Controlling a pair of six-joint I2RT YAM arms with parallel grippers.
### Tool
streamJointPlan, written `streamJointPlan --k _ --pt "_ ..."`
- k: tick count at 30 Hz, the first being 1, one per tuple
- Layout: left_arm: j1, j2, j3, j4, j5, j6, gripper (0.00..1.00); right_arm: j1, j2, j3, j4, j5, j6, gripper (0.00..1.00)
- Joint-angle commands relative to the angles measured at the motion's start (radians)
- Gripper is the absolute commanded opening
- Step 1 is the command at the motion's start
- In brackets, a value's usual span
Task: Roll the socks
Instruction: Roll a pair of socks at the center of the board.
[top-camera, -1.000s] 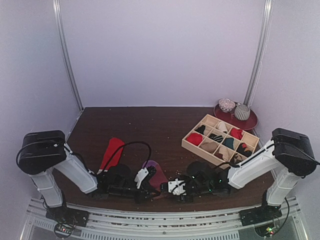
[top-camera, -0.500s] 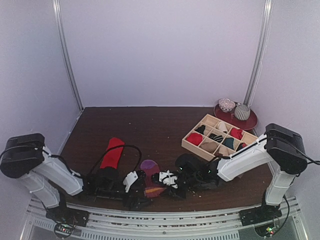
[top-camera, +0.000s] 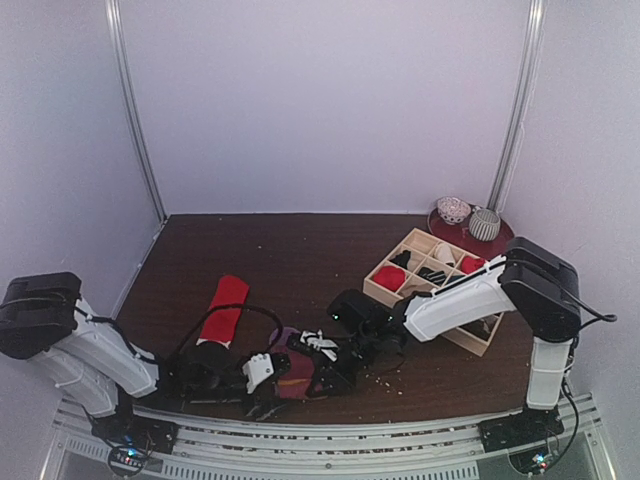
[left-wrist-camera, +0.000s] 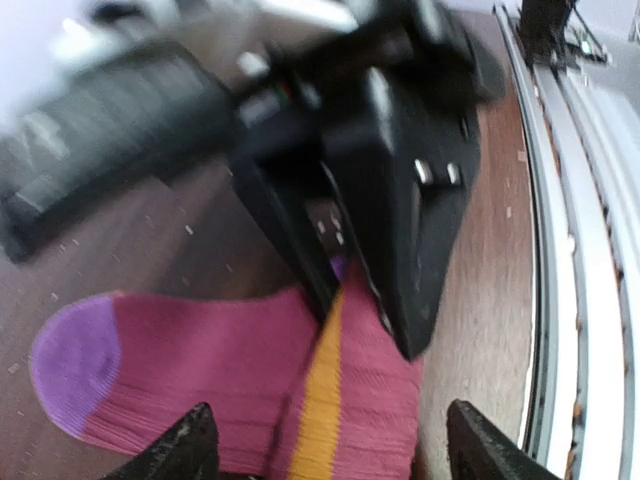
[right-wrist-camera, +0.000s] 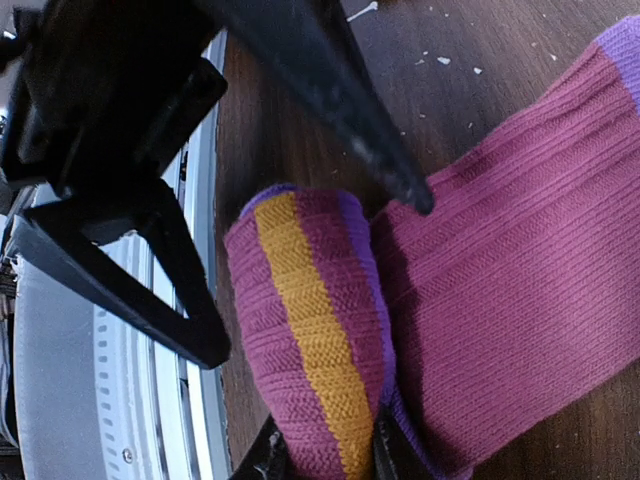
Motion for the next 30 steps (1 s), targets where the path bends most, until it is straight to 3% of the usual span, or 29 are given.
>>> streamJointPlan --k 1,7,13,14,16,19,23,26,30 --pt "-0.034 0.075 -0.009 0.092 0.003 0.006 0.75 -0.004 0.073 -0.013 -0.205 -0.025 0.063 0.23" --pt "-0.045 0.113 -0.011 0.118 -0.009 -0.026 0.58 -0.005 0.087 -0.004 -0.214 -0.028 0.067 0.23" --pt "-0.045 0.131 0.022 0.073 -0.009 -0.042 0.03 -0.005 0.091 -0.011 -0.210 -0.031 0.075 0.24" --pt "-0.044 0.140 0.031 0.059 -0.009 -0.052 0.00 -0.005 0.093 -0.012 -0.208 -0.029 0.079 0.24" --pt "-0.044 0.156 0.036 0.032 -0.003 -0.085 0.00 -0.005 0.090 -0.012 -0.195 -0.022 0.083 0.26" --pt "-0.043 0.180 0.035 -0.013 -0.030 -0.184 0.00 -0.005 0.044 -0.036 -0.146 0.030 0.060 0.44" --pt "-0.033 0.186 -0.004 -0.057 -0.018 -0.387 0.00 -0.005 -0.160 -0.196 0.119 0.206 -0.014 0.53" --pt "-0.002 0.194 -0.047 -0.061 0.045 -0.549 0.00 0.017 -0.304 -0.354 0.394 0.281 -0.163 0.60" --pt "0.032 0.233 -0.107 -0.046 0.136 -0.708 0.00 0.092 -0.350 -0.422 0.458 0.398 -0.431 0.64"
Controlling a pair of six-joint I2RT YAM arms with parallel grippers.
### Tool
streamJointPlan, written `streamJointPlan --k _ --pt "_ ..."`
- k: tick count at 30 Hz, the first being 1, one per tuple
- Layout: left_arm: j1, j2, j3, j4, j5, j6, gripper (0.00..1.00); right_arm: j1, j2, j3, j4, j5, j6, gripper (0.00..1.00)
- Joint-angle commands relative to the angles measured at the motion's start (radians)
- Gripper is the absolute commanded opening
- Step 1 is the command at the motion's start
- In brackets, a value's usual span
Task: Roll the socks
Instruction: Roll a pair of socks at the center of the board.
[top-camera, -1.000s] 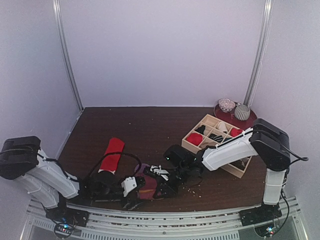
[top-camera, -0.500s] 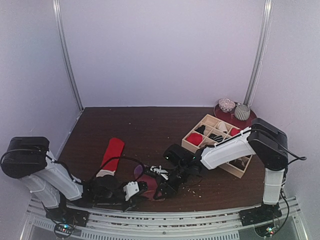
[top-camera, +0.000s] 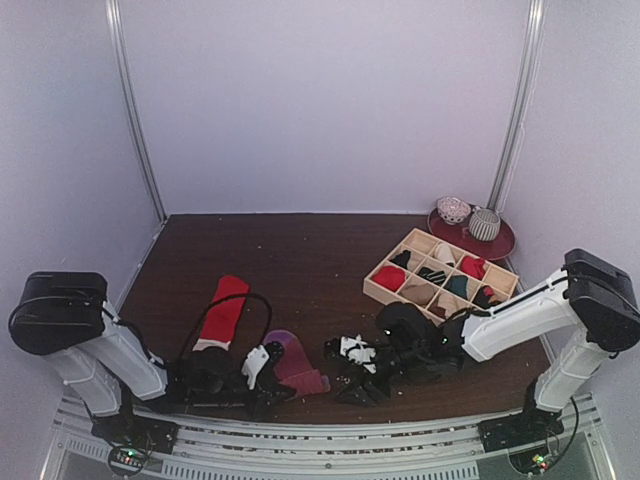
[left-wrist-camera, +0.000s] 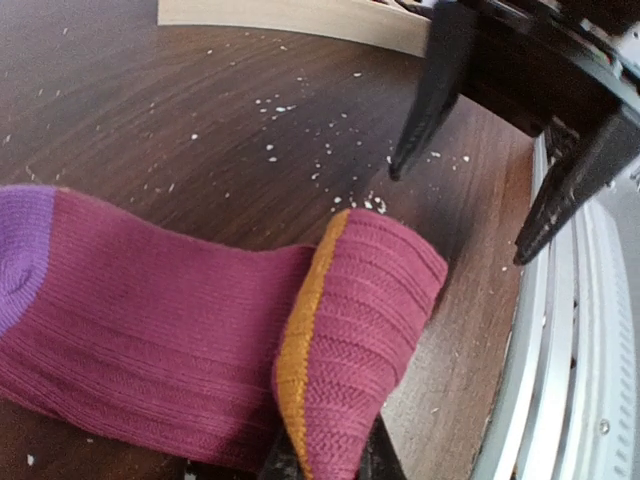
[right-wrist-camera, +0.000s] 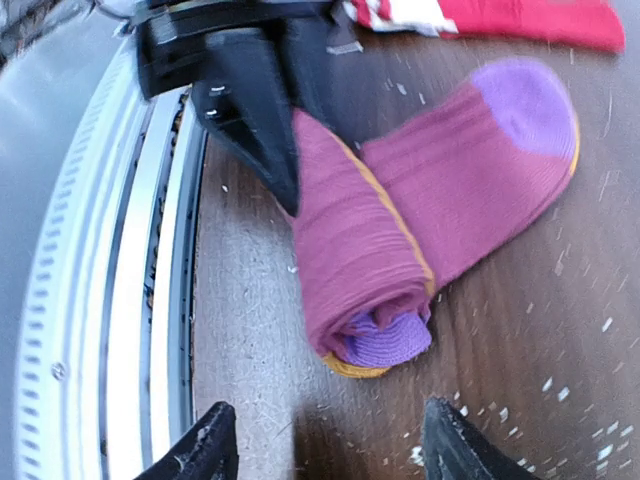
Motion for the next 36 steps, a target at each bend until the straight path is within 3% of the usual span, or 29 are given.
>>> streamJointPlan --k 1,4,15,24,30,32,33,34,36 --pt "0.030 0.086 -0.099 -0.148 0.115 -0.269 0.00 0.093 -0.025 -0.036 0.185 0.235 -0.323 0.65" --pt "0.032 0.132 -0.128 -0.078 0.155 -0.328 0.00 0.154 -0.003 -0.025 0.212 0.329 -0.451 0.66" --pt "0.033 0.339 -0.152 0.161 0.262 -0.372 0.00 0.174 0.189 0.135 0.145 0.334 -0.585 0.64" --pt "0.039 0.345 -0.163 0.205 0.274 -0.365 0.00 0.174 0.254 0.207 -0.013 0.289 -0.454 0.31" --pt "0.049 0.216 -0.156 0.120 0.208 -0.291 0.46 0.168 0.273 0.255 -0.184 0.181 -0.288 0.27" --pt "0.048 0.099 -0.133 -0.034 0.147 -0.229 0.64 0.165 0.278 0.259 -0.218 0.149 -0.233 0.28" --pt "0.047 0.004 -0.106 -0.133 0.106 -0.191 0.82 0.162 0.282 0.263 -0.234 0.137 -0.205 0.28" --pt "0.045 -0.073 -0.090 -0.230 0.063 -0.158 0.93 0.157 0.288 0.270 -0.255 0.123 -0.179 0.28" --pt "0.043 -0.221 -0.075 -0.374 -0.006 -0.103 0.98 0.144 0.305 0.292 -0.302 0.084 -0.130 0.28"
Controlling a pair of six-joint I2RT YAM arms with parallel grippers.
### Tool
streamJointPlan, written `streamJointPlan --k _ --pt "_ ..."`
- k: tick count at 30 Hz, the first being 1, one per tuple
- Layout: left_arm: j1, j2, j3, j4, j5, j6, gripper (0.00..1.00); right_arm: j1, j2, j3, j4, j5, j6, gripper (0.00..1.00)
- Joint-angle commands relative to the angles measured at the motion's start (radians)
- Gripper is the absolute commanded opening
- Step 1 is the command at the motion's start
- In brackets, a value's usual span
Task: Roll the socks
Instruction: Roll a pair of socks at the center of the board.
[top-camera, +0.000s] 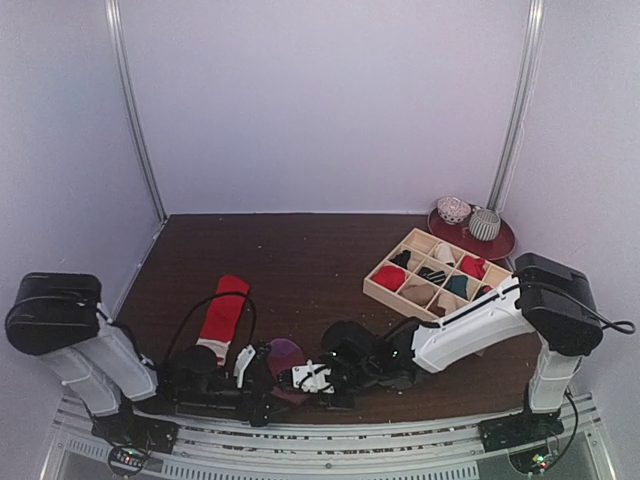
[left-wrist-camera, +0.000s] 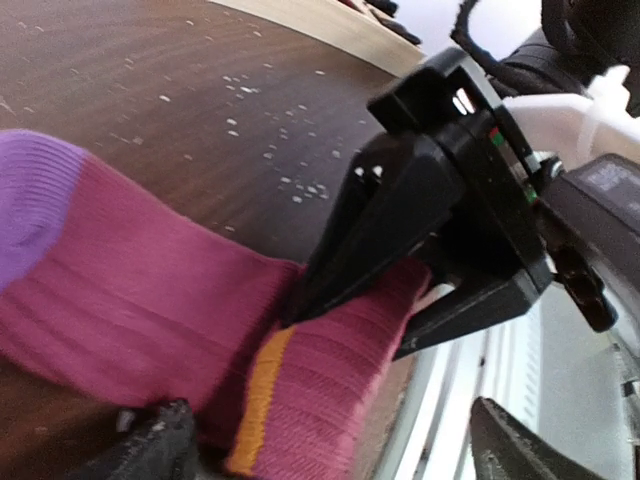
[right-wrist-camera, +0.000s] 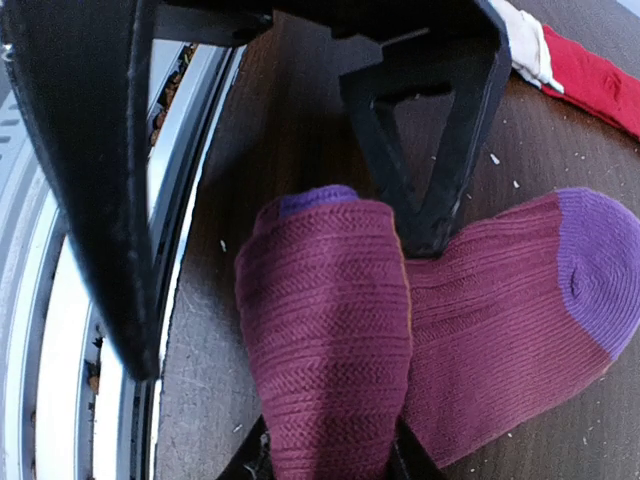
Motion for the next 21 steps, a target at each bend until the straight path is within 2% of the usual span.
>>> streamJointPlan --k 1,5,8,11,13,17,21 --pt "0.001 -0.263 0.017 -0.582 -0.196 0.160 0.98 -0.024 0.067 0.028 -0.224 -0.130 0.174 0.28" --pt "-0.056 -0.457 0.006 -0.648 -0.273 0.230 0.98 -0.058 0.112 0.093 -0.296 -0.228 0.284 0.28" --pt "-0.132 -0.477 0.000 -0.611 -0.360 0.291 0.98 -0.108 0.157 0.132 -0.314 -0.335 0.396 0.28" --pt "-0.214 -0.440 -0.003 -0.526 -0.462 0.390 0.94 -0.145 0.186 0.143 -0.312 -0.390 0.443 0.28" --pt "-0.238 -0.393 0.004 -0.453 -0.479 0.467 0.93 -0.154 0.202 0.156 -0.335 -0.399 0.447 0.28" --pt "-0.245 -0.280 0.034 -0.344 -0.512 0.600 0.94 -0.159 0.235 0.190 -0.394 -0.412 0.427 0.28" --pt "-0.245 -0.215 0.056 -0.278 -0.546 0.671 0.95 -0.159 0.237 0.194 -0.419 -0.413 0.419 0.28"
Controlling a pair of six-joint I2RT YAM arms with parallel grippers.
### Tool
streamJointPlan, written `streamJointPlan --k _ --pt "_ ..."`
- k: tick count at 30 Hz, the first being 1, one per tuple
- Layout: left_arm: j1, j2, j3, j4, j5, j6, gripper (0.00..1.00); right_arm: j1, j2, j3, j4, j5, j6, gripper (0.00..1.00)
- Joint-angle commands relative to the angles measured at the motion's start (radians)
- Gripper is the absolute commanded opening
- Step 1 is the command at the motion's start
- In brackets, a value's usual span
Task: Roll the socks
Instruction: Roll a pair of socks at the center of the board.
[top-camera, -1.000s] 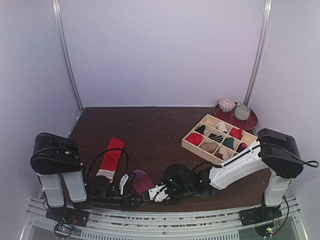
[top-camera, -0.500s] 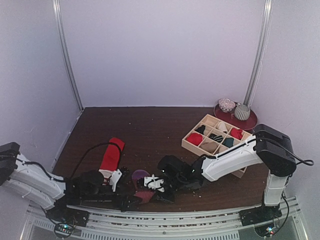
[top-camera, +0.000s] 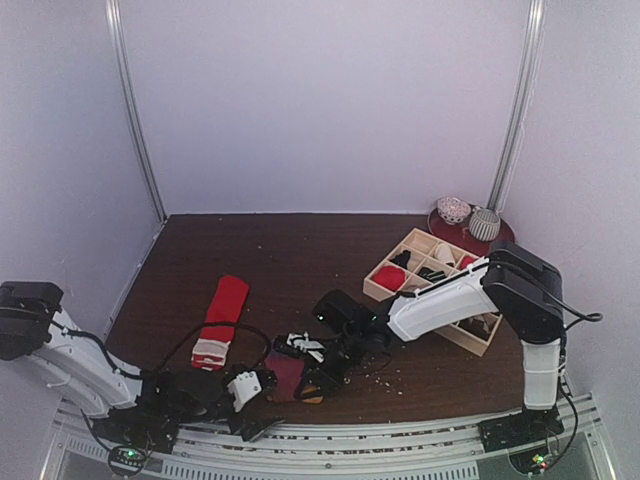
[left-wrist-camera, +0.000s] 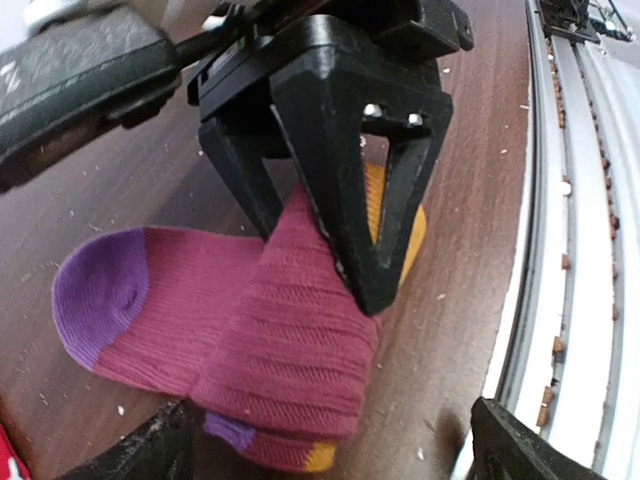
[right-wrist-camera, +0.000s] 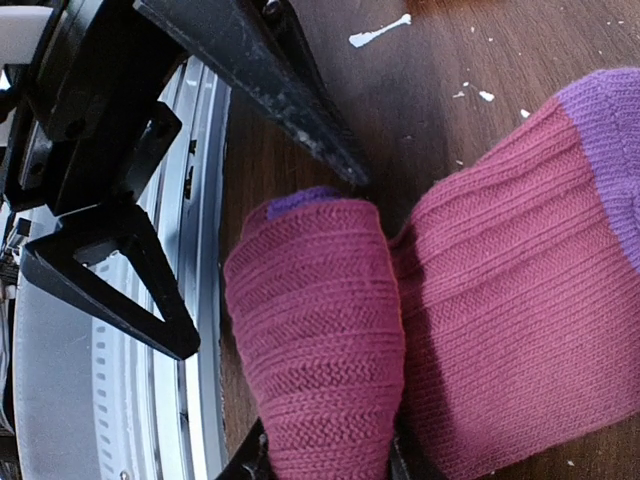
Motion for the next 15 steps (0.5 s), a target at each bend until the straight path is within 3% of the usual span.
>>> streamJointPlan --k 1,8,15 --pt "-0.003 0.052 0.037 0.159 -0.078 0.152 0.95 0.006 0.073 -0.030 -0.201 0.035 0.008 0.28" --pt "-0.004 0.061 0.034 0.182 -0.083 0.190 0.91 0.006 0.089 -0.025 -0.226 0.022 -0.010 0.28" --pt "-0.003 0.141 0.046 0.162 -0.052 0.179 0.74 0.006 0.096 -0.011 -0.243 0.016 -0.018 0.28"
